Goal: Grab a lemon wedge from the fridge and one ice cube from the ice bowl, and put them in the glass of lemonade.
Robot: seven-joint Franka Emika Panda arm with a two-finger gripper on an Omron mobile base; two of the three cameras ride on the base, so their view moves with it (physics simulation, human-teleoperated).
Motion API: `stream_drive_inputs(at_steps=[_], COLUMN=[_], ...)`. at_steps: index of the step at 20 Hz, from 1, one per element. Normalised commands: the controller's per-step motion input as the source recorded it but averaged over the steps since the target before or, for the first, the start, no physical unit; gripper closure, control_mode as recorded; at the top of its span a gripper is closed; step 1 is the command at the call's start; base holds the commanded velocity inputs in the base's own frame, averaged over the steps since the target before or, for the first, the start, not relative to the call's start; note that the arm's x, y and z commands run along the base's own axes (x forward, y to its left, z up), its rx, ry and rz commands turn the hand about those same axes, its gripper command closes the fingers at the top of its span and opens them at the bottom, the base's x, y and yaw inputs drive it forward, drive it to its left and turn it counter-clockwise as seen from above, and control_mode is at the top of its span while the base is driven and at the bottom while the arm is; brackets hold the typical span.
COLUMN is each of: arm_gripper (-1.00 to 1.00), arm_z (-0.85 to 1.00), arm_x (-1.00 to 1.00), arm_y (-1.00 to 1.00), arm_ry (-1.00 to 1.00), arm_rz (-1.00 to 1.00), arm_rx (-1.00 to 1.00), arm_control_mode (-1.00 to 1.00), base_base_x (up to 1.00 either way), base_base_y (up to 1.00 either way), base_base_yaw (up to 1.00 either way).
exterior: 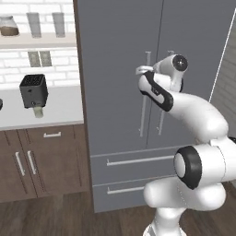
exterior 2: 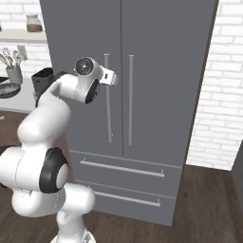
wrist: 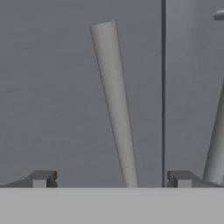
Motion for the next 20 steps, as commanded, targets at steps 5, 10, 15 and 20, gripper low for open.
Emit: stream_drive_inputs(at_steps=[5, 10, 15, 20], arm_gripper=[-1.0, -1.0, -1.0, -1.0], arm_z=[-0.22, -0.33, -0.46, -0.33], arm_x=[0.53, 0.29, 0.24, 0.25], arm_y=[-0.09, -0.04, -0.1, 0.0], arm_ry=[0.0, 0.0, 0.0, 0.0], arm_rz=[0.0, 0.0, 0.0, 0.0], arm_rx=[0.0, -0.01, 0.0, 0.0], arm_control_mode=[-1.0, -1.0, -1.0, -1.0], base_base_x=[0.0, 0.0, 0.0, 0.0], base_base_y=[0.0, 0.0, 0.0, 0.0], base_base_yaw=[0.0, 0.0, 0.0, 0.0])
